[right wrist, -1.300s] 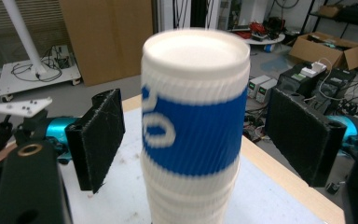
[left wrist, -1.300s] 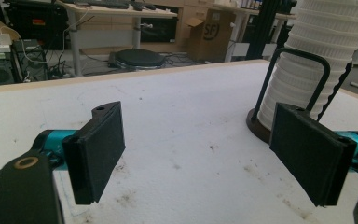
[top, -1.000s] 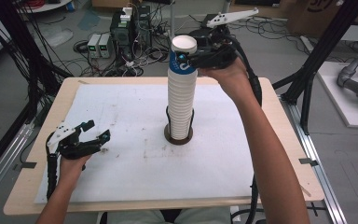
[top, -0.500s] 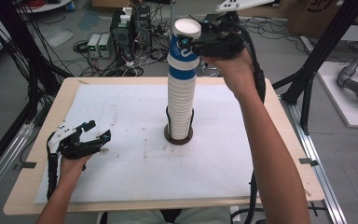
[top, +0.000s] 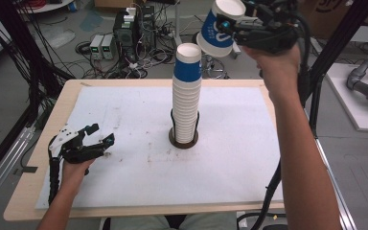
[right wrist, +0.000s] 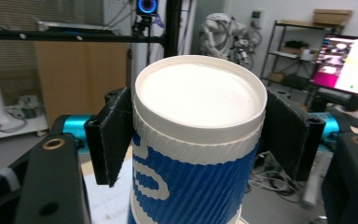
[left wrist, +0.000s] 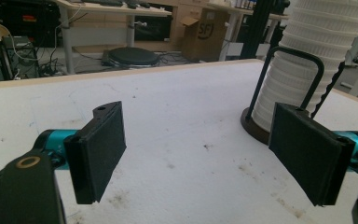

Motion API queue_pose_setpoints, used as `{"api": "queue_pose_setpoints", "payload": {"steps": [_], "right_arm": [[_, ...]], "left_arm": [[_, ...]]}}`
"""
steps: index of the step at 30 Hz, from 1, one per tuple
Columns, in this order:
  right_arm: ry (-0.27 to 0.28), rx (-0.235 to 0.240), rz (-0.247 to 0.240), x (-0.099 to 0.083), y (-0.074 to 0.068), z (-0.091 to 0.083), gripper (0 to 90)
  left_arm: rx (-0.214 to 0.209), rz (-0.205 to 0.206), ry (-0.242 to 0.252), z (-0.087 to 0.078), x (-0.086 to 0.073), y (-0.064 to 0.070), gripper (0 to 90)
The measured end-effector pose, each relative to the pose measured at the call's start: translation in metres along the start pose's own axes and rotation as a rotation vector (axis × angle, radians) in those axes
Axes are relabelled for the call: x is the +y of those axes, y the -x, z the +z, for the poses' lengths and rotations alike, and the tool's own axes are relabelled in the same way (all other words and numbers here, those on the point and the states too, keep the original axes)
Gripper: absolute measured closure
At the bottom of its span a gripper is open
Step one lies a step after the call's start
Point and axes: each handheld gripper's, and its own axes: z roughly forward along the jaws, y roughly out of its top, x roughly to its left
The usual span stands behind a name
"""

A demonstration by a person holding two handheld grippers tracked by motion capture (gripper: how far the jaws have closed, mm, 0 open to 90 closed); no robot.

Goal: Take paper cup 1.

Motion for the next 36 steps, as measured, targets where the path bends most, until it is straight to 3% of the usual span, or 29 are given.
{"api": "queue_pose_setpoints", "payload": {"steps": [7,11,15,21,26,31,36], "right_arm": [[-0.048,-0.029,-0.01,-0.025,0.005,-0.029,29.7],[-0.081,-0.03,-0.005,-0.052,0.005,-0.04,29.8],[-0.127,-0.003,-0.006,-0.09,-0.001,-0.046,29.8],[-0.191,0.024,-0.003,-0.153,-0.014,-0.043,29.7],[-0.206,0.059,0.048,-0.201,-0.026,-0.036,29.7],[-0.217,0.082,0.072,-0.232,-0.035,-0.026,29.7],[-0.232,0.099,0.053,-0.25,-0.046,-0.019,29.7]], "left_arm": [[-0.022,0.009,0.005,0.002,0.001,0.003,18.5],[-0.044,0.013,0.002,0.004,0.001,0.005,18.4],[-0.054,0.019,0.016,0.004,0.002,0.008,18.3],[-0.097,0.033,0.021,0.007,0.003,0.012,18.3],[-0.117,0.052,0.03,0.008,0.004,0.017,18.3],[-0.14,0.068,0.029,0.007,0.005,0.022,18.4],[-0.15,0.088,0.008,0.008,0.006,0.028,18.5]]}}
